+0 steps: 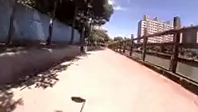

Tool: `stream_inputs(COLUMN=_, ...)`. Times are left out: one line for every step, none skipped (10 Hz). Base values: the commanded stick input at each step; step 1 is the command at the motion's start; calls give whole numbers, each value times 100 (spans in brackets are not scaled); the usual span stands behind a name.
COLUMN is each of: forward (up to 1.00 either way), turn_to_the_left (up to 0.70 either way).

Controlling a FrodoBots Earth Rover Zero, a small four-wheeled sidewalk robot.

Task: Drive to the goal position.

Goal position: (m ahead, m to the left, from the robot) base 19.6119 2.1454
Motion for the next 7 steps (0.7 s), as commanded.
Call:
stream_inputs(forward=85, turn_to_the_left=0)
stream_inputs(forward=85, turn_to_the_left=0)
stream_inputs(forward=85, turn_to_the_left=0)
stream_inputs(forward=85, turn_to_the_left=0)
stream_inputs(forward=85, turn_to_the_left=-34)
stream_inputs(forward=85, turn_to_the_left=-31)
stream_inputs(forward=85, turn_to_the_left=0)
